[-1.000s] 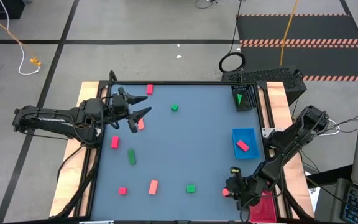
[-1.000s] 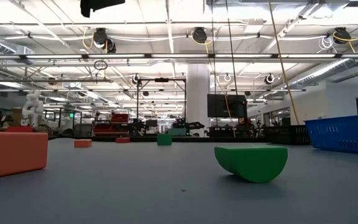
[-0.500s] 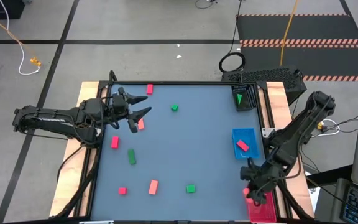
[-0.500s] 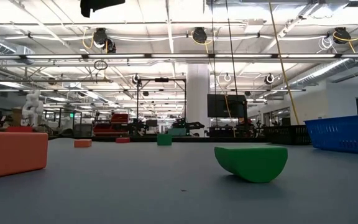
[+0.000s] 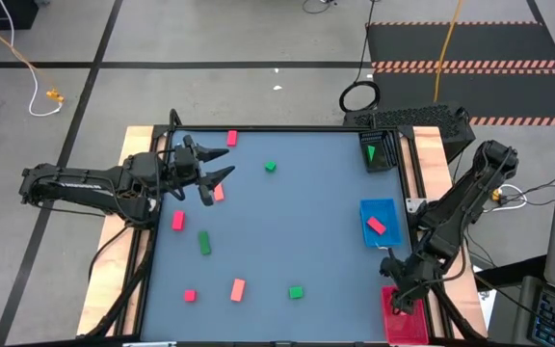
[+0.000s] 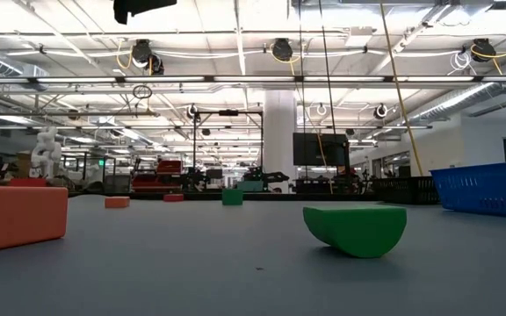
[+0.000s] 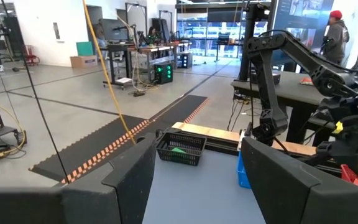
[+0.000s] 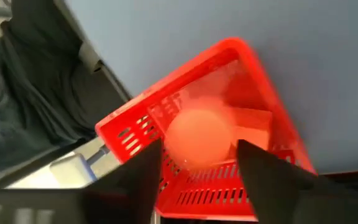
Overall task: Sort & place blocks by color
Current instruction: Put the orange block into the red bin, then put the green block into the black bin
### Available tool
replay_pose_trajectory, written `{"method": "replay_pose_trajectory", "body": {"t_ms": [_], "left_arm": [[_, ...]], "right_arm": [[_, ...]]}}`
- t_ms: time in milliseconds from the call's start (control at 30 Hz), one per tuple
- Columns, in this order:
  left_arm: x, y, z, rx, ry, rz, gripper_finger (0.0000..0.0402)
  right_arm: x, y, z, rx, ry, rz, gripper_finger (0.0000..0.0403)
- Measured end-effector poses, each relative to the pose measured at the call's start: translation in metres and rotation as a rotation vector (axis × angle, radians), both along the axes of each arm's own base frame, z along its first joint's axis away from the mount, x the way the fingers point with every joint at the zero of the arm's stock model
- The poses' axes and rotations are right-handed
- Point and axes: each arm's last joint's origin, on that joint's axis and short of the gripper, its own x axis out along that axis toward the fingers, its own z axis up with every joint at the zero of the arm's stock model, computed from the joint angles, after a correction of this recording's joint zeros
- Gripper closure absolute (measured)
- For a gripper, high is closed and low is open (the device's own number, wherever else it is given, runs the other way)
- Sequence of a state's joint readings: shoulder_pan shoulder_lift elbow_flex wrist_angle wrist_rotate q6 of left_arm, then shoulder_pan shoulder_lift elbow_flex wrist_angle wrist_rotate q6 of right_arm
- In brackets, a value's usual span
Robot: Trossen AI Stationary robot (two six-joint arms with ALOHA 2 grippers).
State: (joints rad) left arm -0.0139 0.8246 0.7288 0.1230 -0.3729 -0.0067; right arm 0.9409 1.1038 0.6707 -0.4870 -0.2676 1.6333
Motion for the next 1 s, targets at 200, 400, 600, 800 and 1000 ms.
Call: {"method": "replay_pose_trajectory", "body": {"t_ms": [200, 400, 600, 800, 1000], "left_arm": [[0.000, 0.000, 0.000, -0.001, 0.000, 0.000, 0.0163], [0.000, 0.000, 0.000, -0.001, -0.001, 0.000, 0.0163], [0.000, 0.000, 0.000, -0.001, -0.001, 0.000, 0.0163], [0.000, 0.000, 0.000, -0.001, -0.001, 0.000, 0.0163], [0.000, 0.000, 0.000, -0.001, -0.001, 0.000, 0.0163]], "right_arm": [[-0.002, 0.000, -0.002, 0.023, 0.036, 0.018, 0.0090], [-0.002, -0.003, 0.009, 0.085, -0.015, 0.015, 0.0078], [0.002, -0.008, 0.025, 0.086, -0.290, -0.052, 0.0093], [0.012, -0.014, 0.032, -0.085, -0.621, -0.059, 0.0099], [0.033, -0.022, 0.023, -0.407, -0.826, 0.051, 0.0099]]}}
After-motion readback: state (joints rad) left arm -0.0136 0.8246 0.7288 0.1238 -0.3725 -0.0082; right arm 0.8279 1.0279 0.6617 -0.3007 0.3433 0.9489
